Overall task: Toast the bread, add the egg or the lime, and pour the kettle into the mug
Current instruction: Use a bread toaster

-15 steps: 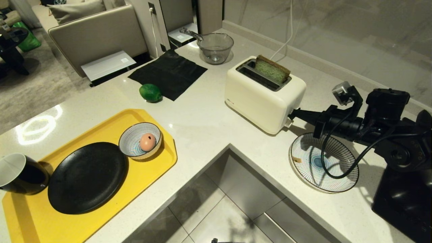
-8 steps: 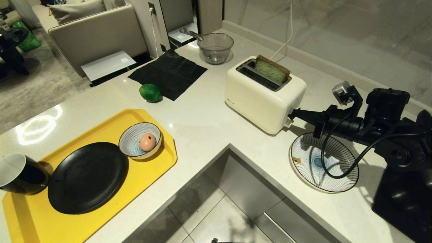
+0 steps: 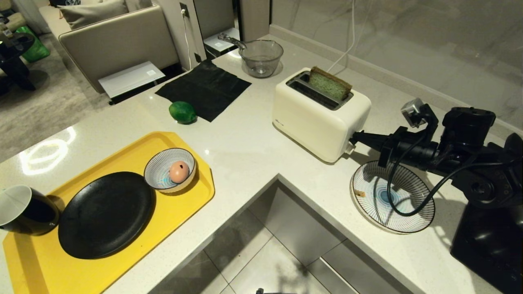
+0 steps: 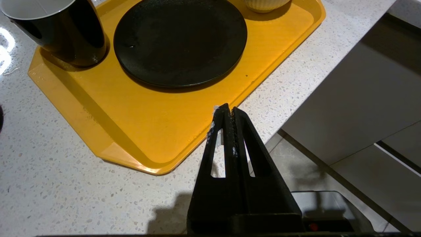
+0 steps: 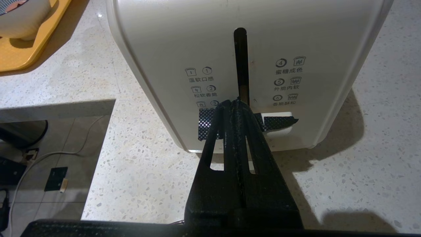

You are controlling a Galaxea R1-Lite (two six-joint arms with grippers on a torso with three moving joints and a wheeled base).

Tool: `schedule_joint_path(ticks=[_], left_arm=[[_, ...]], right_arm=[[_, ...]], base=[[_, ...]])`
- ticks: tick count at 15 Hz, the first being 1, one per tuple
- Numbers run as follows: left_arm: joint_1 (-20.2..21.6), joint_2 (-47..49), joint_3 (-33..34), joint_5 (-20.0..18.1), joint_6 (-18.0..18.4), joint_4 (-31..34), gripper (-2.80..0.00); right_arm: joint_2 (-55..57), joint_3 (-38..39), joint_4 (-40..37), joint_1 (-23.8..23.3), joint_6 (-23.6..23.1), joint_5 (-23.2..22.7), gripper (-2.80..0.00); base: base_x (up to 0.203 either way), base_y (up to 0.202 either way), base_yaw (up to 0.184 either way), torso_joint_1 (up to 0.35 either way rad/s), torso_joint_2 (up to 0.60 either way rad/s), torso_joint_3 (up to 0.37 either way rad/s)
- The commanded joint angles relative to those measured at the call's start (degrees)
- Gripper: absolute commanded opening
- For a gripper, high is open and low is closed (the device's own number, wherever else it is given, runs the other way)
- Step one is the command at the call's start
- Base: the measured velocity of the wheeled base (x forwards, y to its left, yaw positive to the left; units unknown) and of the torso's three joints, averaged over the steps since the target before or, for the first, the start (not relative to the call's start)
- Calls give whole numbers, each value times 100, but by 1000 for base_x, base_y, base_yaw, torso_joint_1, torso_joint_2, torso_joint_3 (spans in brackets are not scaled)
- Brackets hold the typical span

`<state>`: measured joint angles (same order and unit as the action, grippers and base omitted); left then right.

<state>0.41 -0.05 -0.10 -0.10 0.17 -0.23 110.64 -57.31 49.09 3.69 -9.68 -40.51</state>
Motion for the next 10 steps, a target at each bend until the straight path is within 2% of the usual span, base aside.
schedule_joint_path(ticks=[1, 10], left_arm=[[2, -4, 1, 1, 1, -3, -280], [-1, -4, 1, 1, 1, -3, -280]], right_arm=[[-42, 0, 39, 0, -17, -22, -280], [-647, 26, 7, -32, -3, 21, -280]], base=[[0, 0, 0, 0, 0, 0], [0, 0, 0, 0, 0, 0]])
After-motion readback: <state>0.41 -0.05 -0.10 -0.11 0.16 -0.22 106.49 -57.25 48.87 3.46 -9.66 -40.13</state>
